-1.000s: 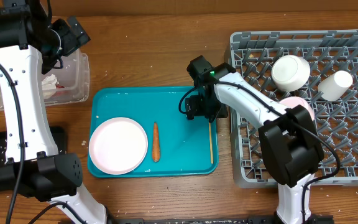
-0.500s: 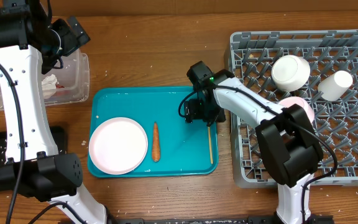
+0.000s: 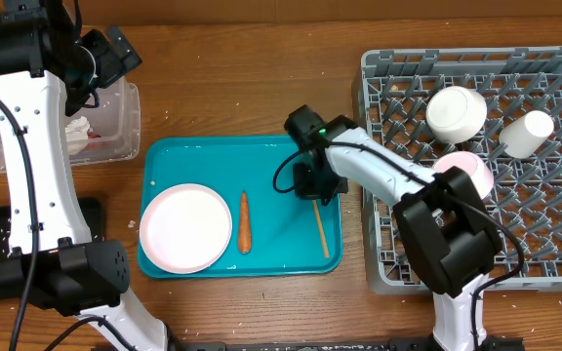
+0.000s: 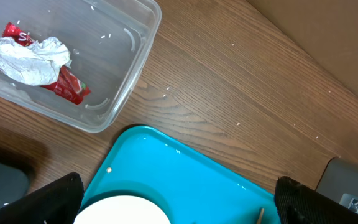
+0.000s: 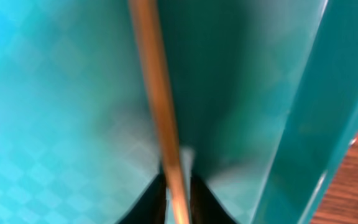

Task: Sort waste into correct bins and load items into the dishwasher

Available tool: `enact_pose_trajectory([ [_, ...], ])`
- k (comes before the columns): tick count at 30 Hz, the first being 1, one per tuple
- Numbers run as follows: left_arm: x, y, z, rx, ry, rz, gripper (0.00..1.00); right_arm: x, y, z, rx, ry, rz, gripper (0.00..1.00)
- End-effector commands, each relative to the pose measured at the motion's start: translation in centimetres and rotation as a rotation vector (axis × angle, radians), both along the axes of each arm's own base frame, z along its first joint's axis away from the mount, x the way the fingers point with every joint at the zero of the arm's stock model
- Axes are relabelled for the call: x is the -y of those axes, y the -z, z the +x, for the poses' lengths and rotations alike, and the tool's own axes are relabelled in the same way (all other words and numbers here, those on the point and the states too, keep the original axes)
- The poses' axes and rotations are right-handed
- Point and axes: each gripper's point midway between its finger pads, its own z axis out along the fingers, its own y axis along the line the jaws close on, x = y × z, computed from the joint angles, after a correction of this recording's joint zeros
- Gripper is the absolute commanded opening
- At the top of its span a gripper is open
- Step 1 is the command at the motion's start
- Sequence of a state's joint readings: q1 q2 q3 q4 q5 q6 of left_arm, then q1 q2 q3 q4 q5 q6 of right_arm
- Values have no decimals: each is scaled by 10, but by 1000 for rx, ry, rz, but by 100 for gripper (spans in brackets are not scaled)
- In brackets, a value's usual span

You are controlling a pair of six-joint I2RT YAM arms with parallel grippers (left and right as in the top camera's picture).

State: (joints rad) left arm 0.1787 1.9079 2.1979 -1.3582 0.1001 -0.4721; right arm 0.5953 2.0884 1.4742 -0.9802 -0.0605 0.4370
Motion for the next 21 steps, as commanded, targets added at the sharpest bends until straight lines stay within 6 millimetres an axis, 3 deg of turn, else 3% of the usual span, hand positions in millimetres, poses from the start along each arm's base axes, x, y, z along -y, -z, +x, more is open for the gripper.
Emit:
enact_pose_trajectory([
  [1,-3,0,-1,0,-19,-1,100,2,5,-3,19,30,-54,4],
  [6,-3,0,-1,0,-19,-1,100,-5,-10,-5,-12,36,-33,4],
  [9,-3,0,-1,0,-19,-1,100,-5,-39,6,3,43,-22,4],
  [13,-3,0,-1,0,-19,-1,100,4,-95,31,72,10,16,4],
  [18,-3,0,-1,0,-19,-1,100,55,-171,70,214,87,-17,4],
  [21,-3,0,-1,0,-19,-1,100,87,-198,88,271,100,-15,4],
])
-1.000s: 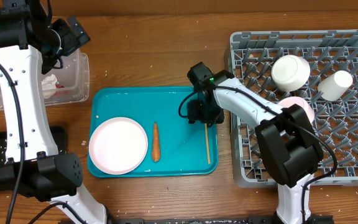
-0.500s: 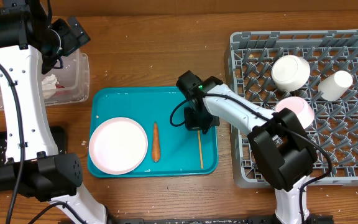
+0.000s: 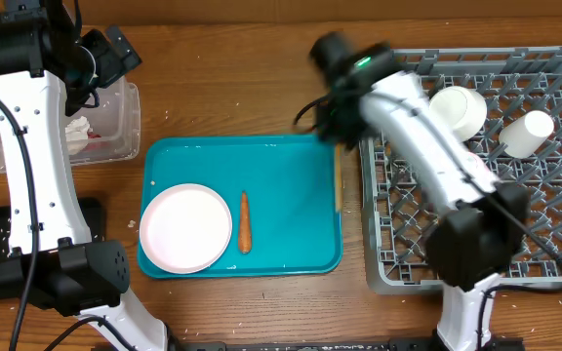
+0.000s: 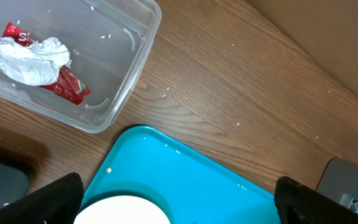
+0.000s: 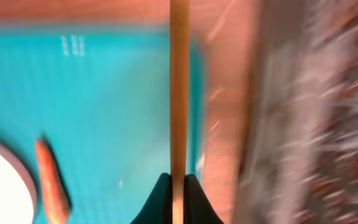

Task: Sort waste into correct bins and load items into the dishwasher

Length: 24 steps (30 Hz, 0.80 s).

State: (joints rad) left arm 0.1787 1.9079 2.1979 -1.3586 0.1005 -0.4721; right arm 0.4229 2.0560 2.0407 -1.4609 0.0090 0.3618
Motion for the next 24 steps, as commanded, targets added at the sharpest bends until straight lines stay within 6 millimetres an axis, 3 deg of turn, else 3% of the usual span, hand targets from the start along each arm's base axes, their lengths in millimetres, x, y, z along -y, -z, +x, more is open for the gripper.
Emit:
enact_pose_trajectory([
  [1,-3,-1,-1,0,-19,-1,100,45,-49,24,140,12,-16,4],
  [5,-3,-1,-1,0,-19,-1,100,89,-45,38,142,66,-24,4],
  [8,-3,-1,-1,0,-19,-1,100,105,-35,44,127,105,3,4],
  [13,-3,-1,-1,0,-19,-1,100,104,-12,46,103,88,41,4],
  [18,-3,-1,-1,0,-19,-1,100,104,13,47,87,89,37,22],
  [24,-3,-1,-1,0,-19,-1,100,104,15,40,58,99,41,26],
])
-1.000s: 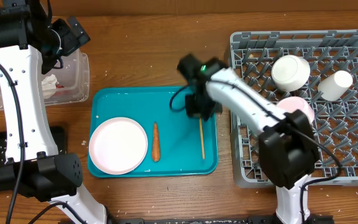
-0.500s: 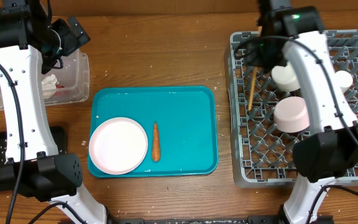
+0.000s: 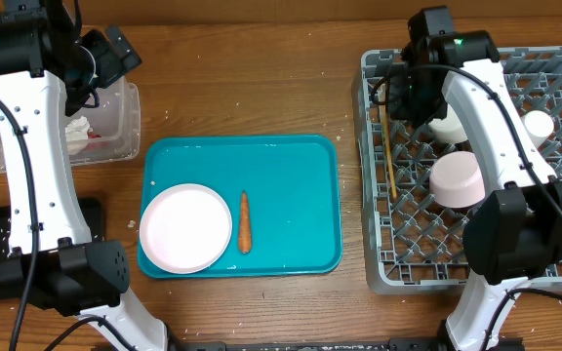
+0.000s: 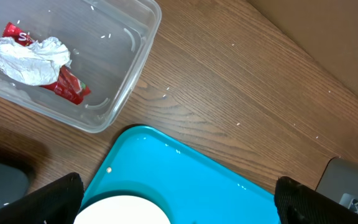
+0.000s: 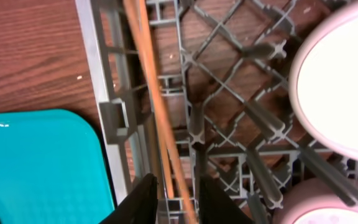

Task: Sort waste into correct bins and load items into the dishwasher

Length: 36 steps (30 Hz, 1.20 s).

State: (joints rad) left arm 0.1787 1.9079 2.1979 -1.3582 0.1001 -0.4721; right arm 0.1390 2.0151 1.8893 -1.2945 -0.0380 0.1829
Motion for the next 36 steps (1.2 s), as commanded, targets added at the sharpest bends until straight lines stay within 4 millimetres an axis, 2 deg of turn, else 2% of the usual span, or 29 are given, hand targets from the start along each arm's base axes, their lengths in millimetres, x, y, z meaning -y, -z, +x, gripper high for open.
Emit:
enact_pose_trajectory([
  [1,-3,0,-1,0,-19,-1,100,-2,-7,-3,0,0,10,27],
  [4,-3,0,-1,0,-19,-1,100,-3,-20,-7,-4,25,20,29],
  [7,-3,0,-1,0,-19,-1,100,-14,-42,-13,10,7,83,42],
  [10,-3,0,-1,0,-19,-1,100,-40,-65,-23,25,-38,217,64],
  [12,-3,0,-1,0,-19,-1,100,-61,-78,-30,26,-79,314,73],
  [15,-3,0,-1,0,-19,-1,100,-90,-83,-41,11,-144,373,75],
  [17,-3,0,-1,0,-19,-1,100,-109,-79,-47,4,-193,364,79],
  [19,-3,0,-1,0,-19,-1,100,-134,-72,-53,2,-255,351,100],
  [22,-3,0,-1,0,-19,-1,100,-167,-55,-62,-5,-290,309,100],
  [27,-3,0,-1,0,-19,-1,100,-205,-12,-79,-33,-268,186,100],
  [30,-3,0,-1,0,-19,-1,100,-227,9,-91,-65,-296,171,100],
  [33,-3,0,-1,0,-19,-1,100,-244,20,-102,-81,-327,165,100],
  [36,-3,0,-1,0,-19,-1,100,-251,16,-103,-59,-344,166,100],
])
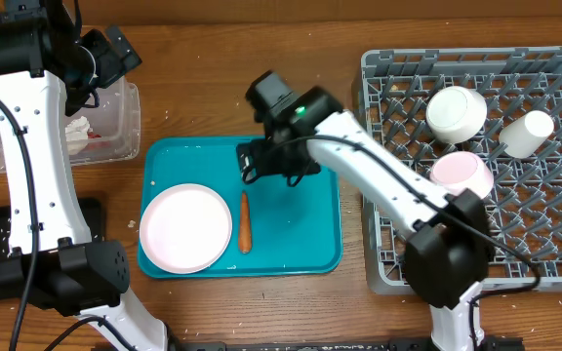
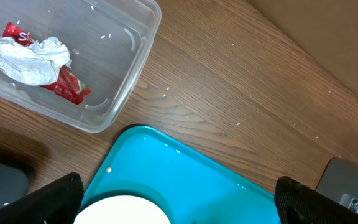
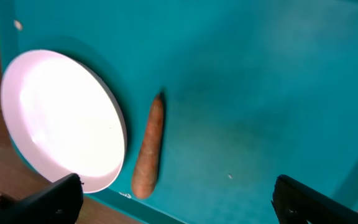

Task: Sort waste into correct bins and load items into the dishwasher

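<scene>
A teal tray (image 1: pixel 301 224) holds a white plate (image 1: pixel 185 227) at its left and a carrot (image 1: pixel 245 221) beside it. My right gripper (image 1: pixel 271 161) hovers open and empty over the tray's far middle. Its wrist view looks down on the carrot (image 3: pixel 148 152), the plate (image 3: pixel 61 118) and the bare tray (image 3: pixel 260 93), with the right gripper (image 3: pixel 179 199) spread wide. My left gripper (image 1: pixel 115 49) stays high over the clear bin (image 1: pixel 115 127); in its wrist view the left gripper (image 2: pixel 179 199) is open and empty. The chopstick does not show.
The clear bin (image 2: pixel 114 93) contains a crumpled white and red wrapper (image 2: pixel 36 62). The grey dish rack (image 1: pixel 388 273) on the right carries two white cups (image 1: pixel 457 112) (image 1: pixel 527 134) and a pink bowl (image 1: pixel 464 172). A black bin stands at the near left.
My right gripper has left the rack's left edge and now hangs open over the tray above the carrot. The chopstick it stood by is no longer seen. The left arm is unchanged.
My right gripper was shut on a chopstick lying on the tray's right side. Then it held the chopstick lifted near the rack's corner. Then the chopstick lay in the rack's left column with the jaws parted. Now the gripper is back over the tray, empty.
</scene>
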Available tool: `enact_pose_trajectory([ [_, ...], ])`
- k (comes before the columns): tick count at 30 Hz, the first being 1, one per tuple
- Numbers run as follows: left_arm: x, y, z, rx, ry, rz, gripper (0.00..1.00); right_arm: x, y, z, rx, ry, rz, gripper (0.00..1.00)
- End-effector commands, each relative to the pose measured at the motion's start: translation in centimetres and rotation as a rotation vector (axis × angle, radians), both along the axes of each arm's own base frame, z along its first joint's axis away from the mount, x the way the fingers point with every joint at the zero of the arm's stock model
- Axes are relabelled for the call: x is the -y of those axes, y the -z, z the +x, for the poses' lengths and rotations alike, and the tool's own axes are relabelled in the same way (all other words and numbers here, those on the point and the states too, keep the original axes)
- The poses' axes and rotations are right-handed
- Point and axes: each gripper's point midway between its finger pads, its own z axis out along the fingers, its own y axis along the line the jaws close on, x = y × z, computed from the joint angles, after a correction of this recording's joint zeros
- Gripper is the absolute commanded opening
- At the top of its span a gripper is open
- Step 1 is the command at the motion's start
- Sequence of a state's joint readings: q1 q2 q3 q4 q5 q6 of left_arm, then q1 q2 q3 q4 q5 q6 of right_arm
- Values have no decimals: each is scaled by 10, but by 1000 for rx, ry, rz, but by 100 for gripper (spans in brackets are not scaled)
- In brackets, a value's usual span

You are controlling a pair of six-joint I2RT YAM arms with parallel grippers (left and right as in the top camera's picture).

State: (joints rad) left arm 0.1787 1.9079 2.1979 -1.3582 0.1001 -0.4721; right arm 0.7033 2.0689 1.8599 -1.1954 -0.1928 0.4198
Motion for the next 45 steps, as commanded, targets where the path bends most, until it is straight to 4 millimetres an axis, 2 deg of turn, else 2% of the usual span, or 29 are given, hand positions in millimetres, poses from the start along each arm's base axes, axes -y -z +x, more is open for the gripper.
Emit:
enact_pose_trajectory([
  [1,-3,0,-1,0,-19,-1,100,-1,-11,6,43,26,-5,100],
  [3,-3,0,-1,0,-19,-1,100,8,-23,11,75,44,-31,100],
  [6,-3,0,-1,0,-19,-1,100,45,-50,30,161,116,-129,100],
  [12,-3,0,-1,0,-19,-1,100,150,-115,72,309,351,-265,100],
  [13,-3,0,-1,0,-19,-1,100,177,-129,80,330,417,-272,100],
  [15,-3,0,-1,0,-19,-1,100,211,-142,89,352,505,-278,100],
  [17,-3,0,-1,0,-19,-1,100,251,-151,96,360,604,-281,100],
  [20,-3,0,-1,0,-19,-1,100,314,-153,98,332,749,-307,100],
  [23,-3,0,-1,0,-19,-1,100,357,-147,88,262,850,-303,100],
  [29,-3,0,-1,0,-19,-1,100,407,-145,81,222,984,-246,100],
  [32,6,-2,0,7,-36,-69,100,427,-145,76,216,1034,-252,100],
  [37,14,-2,-1,3,-26,-116,100,440,-145,72,212,1068,-257,100],
  [39,32,1,-12,-42,15,-210,100,441,-145,72,212,1070,-257,100],
  [42,76,1,-26,-89,169,-364,100,441,-145,72,212,1070,-257,100],
  [45,113,11,-43,-159,311,-387,98,441,-145,72,212,1070,-257,100],
])
